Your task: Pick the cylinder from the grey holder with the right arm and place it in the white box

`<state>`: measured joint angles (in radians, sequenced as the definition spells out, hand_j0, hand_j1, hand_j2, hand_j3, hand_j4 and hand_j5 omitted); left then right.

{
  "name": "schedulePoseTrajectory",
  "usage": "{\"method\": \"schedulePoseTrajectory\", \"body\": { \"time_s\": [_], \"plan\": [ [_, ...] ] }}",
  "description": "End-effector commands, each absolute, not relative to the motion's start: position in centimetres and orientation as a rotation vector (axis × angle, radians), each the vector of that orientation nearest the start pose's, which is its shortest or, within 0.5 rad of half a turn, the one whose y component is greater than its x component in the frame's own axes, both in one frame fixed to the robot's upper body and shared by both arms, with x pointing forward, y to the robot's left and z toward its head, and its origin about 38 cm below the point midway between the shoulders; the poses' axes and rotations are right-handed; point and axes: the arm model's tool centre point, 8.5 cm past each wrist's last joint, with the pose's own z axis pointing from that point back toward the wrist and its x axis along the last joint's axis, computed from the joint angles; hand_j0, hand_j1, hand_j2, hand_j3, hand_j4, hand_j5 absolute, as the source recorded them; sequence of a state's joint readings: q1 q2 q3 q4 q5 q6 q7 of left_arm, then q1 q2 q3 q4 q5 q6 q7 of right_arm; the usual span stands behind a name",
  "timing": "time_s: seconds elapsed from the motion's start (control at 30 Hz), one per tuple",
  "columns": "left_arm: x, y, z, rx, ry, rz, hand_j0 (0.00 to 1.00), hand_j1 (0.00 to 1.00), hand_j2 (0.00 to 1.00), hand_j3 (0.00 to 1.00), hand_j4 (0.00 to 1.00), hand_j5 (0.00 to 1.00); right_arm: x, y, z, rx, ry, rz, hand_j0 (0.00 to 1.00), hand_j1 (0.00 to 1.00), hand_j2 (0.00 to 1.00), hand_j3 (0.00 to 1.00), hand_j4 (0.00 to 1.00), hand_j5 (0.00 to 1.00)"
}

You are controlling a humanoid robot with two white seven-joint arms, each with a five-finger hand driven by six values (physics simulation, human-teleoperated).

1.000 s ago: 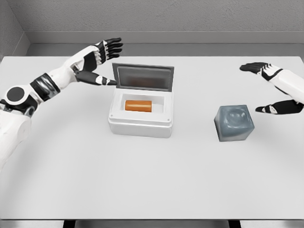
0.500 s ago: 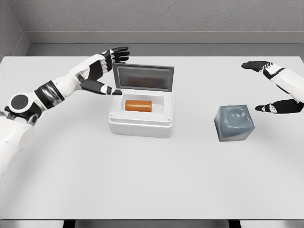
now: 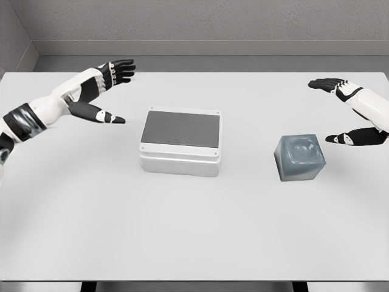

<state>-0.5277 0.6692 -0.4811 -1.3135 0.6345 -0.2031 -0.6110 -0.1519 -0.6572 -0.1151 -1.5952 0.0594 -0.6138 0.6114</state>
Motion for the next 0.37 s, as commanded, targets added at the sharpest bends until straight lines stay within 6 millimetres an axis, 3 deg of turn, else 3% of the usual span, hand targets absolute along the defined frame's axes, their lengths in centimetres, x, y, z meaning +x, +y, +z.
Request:
{"method": "schedulePoseTrajectory", "body": {
  "time_s": [0.0,0.1,0.33],
  "plan": [
    [45.0,34.6,21.6,-0.340,-1.659,-0.898,1.00,1.00,1.00,1.00,1.00,1.00,36.7,-37.8,23.7,-0.331,-1.854,1.399,1.00,1.00,1.00,1.00,1.00,1.00],
    [44.1,36.6,21.8,-0.291,-1.661,-0.920,1.00,1.00,1.00,1.00,1.00,1.00,36.7,-37.8,23.7,-0.331,-1.854,1.399,1.00,1.00,1.00,1.00,1.00,1.00],
    [43.1,39.0,22.2,-0.233,-1.656,-0.922,1.00,1.00,1.00,1.00,1.00,1.00,36.8,-37.9,23.6,-0.331,-1.852,1.397,1.00,1.00,1.00,1.00,1.00,1.00]
  ]
}}
